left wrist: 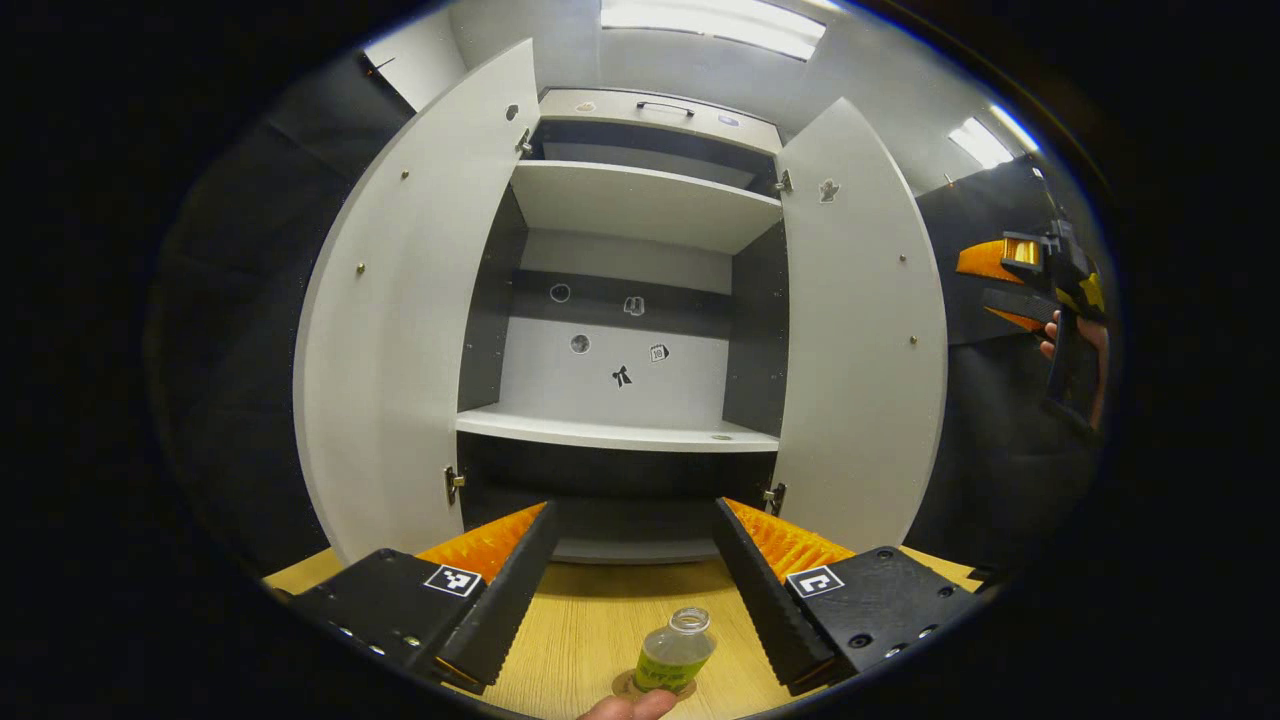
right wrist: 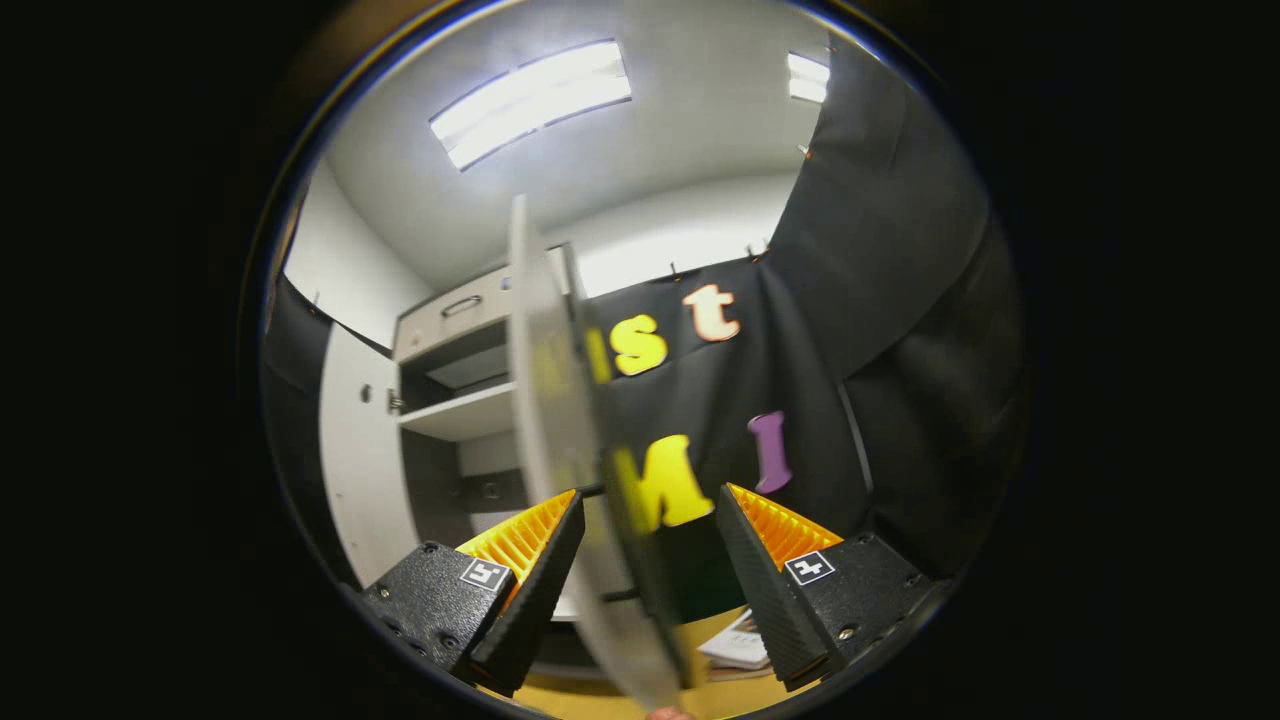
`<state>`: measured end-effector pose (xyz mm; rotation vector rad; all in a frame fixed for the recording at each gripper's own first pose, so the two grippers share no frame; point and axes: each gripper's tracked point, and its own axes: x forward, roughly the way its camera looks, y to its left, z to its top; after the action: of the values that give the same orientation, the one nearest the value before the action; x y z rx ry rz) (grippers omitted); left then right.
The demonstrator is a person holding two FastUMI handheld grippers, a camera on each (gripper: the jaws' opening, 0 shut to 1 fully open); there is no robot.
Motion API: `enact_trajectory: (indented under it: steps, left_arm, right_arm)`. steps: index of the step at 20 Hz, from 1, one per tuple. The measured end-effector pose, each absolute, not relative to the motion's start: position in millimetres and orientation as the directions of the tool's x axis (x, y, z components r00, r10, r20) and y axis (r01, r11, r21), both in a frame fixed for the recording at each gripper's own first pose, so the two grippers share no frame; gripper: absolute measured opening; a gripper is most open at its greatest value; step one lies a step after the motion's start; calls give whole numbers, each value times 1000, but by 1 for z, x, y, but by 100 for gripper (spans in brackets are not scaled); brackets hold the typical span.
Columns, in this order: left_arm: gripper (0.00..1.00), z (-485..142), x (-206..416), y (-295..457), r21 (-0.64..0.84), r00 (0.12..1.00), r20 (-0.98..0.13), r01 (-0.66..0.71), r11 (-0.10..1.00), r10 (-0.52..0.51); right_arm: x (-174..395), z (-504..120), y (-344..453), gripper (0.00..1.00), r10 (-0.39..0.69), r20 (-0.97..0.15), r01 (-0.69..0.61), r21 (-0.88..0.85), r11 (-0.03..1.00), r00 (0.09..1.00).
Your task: Grasp the bottle in the cabinet with the left hand and place it on the coaster, then close the right door with the right hand and the left door with the left hand.
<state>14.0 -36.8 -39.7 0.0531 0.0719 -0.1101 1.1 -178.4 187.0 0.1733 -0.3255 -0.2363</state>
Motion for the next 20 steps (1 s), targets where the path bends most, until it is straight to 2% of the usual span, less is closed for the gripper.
enact_trajectory:
  steps: [1,2,3,7,8,9,13,20]
  left_arm:
    - [95,-42,14,-36,46,991,-82,110,993,-106]
    - [90,-44,13,-35,43,991,-87,105,994,-101]
    - [95,-46,12,-33,42,991,-92,98,994,-94]
    - [95,-53,10,-25,40,991,-109,78,996,-74]
    - [95,-54,10,-23,43,991,-113,74,996,-69]
    - [95,-55,10,-21,45,991,-115,73,996,-67]
    - [95,-54,12,-18,50,991,-115,81,995,-75]
    - [95,-48,10,-9,28,993,-103,55,998,-52]
  right_arm:
    - [10,186,-183,82,-267,277,219,190,957,923]
    - [17,188,-185,82,-268,272,227,176,958,924]
    - [24,188,-188,82,-272,261,236,160,958,926]
    - [39,177,-187,82,-297,206,280,109,954,932]
    - [38,181,-185,78,-303,230,286,103,953,925]
    - [39,179,-183,82,-305,225,292,91,952,925]
    - [37,181,-171,82,-282,219,272,74,959,934]
    - [67,167,-77,81,-33,146,19,96,995,989]
